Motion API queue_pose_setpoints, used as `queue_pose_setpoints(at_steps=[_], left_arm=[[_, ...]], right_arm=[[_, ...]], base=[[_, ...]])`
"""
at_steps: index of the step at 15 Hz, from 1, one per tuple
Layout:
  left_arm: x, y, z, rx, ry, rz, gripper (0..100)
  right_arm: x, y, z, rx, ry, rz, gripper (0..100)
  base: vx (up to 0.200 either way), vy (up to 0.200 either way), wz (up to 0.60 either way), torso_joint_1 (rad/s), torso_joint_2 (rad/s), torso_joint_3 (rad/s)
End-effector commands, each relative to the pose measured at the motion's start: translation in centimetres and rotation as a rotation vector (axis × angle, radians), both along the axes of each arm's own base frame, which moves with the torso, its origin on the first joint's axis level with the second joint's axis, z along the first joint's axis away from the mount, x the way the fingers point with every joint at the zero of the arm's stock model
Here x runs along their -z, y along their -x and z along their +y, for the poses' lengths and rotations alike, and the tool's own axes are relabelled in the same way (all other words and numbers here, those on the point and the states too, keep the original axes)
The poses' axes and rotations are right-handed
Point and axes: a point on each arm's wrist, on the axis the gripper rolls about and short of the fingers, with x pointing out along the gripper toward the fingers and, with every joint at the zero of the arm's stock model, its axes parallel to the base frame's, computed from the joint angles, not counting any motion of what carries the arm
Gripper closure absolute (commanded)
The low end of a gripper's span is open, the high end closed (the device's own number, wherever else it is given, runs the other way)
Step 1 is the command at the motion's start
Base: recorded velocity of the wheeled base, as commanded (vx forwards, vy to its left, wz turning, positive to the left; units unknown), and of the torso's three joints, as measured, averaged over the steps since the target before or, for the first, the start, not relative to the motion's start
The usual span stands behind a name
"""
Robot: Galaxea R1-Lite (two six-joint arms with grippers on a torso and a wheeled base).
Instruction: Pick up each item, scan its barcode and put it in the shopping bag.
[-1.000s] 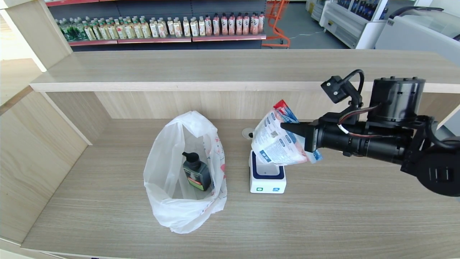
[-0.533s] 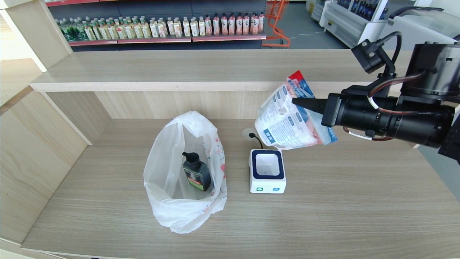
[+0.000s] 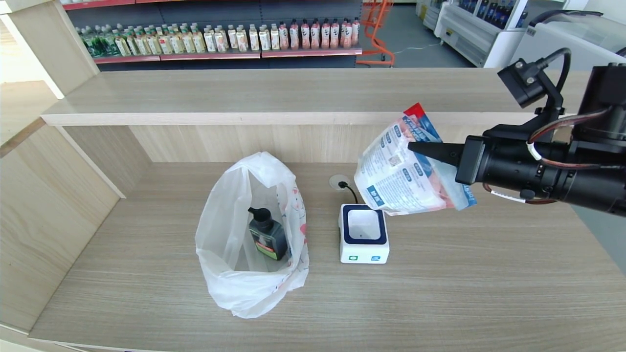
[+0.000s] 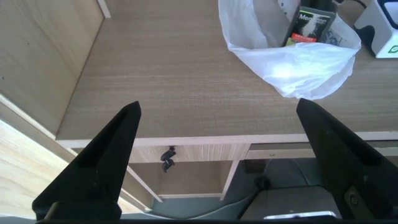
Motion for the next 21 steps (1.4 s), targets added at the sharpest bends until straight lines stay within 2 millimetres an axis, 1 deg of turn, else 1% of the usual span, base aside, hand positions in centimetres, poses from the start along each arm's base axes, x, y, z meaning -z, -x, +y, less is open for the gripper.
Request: queue_pose_setpoints(at_steps=[1,2,5,7,9,12,14,15,17,18,19,20,21], left_arm=[[0.0,0.0,0.0,0.000,0.001,-0.001,0],[0.0,0.0,0.0,0.000,-0.001,-0.001,0],[0.0,0.0,0.0,0.000,-0.001,-0.001,0],[0.0,0.0,0.0,0.000,-0.001,-0.001,0],[0.0,0.0,0.0,0.000,-0.001,0.001,0],[0.0,0.0,0.0,0.000,0.001,-0.001,0],[0.0,0.0,0.0,0.000,-0.001,-0.001,0],[0.0,0.0,0.0,0.000,-0.001,-0.001,0],[0.0,0.0,0.0,0.000,-0.001,-0.001,0],[0.0,0.0,0.0,0.000,-0.001,-0.001,0],[0.0,0.0,0.0,0.000,-0.001,-0.001,0],[0.0,0.0,0.0,0.000,-0.001,-0.001,0],[0.0,0.0,0.0,0.000,-0.001,-0.001,0]], right_arm=[[-0.3,0.2,-0.1,-0.001,-0.005,-0.006,100],[-0.1,0.0,0.0,-0.001,-0.003,-0.002,100],[-0.3,-1.2,0.6,-0.003,-0.005,-0.006,100],[0.2,-2.3,1.1,-0.006,0.002,0.008,100],[0.7,-3.4,2.4,-0.027,0.006,0.018,100],[1.4,-6.5,4.6,-0.041,0.009,0.022,100],[1.9,-6.9,6.0,-0.075,0.011,0.030,100],[2.7,-7.4,7.8,-0.109,0.021,0.041,100],[3.6,-8.2,9.4,-0.138,0.030,0.048,100],[4.3,-9.0,10.2,-0.173,0.036,0.041,100],[4.5,-9.1,10.3,-0.200,0.039,0.038,100],[5.3,-9.5,10.7,-0.258,0.048,0.037,100],[5.5,-9.8,10.9,-0.271,0.051,0.023,100]], base=[[0.000,0.200,0.00,-0.017,0.00,0.007],[0.000,0.200,0.00,0.007,0.01,0.007],[0.000,0.000,0.00,0.000,0.00,0.000],[0.000,0.000,0.00,0.000,0.00,0.000],[0.000,0.000,0.00,0.000,0.00,0.000],[0.000,0.000,0.00,0.000,0.00,0.000],[0.000,0.000,0.00,0.000,0.00,0.000],[0.000,0.000,0.00,0.000,0.00,0.000],[0.000,0.000,0.00,0.000,0.00,0.000],[0.000,0.000,0.00,0.000,0.00,0.000],[0.000,0.000,0.00,0.000,0.00,0.000],[0.000,0.000,0.00,0.000,0.00,0.000],[0.000,0.000,0.00,0.000,0.00,0.000]])
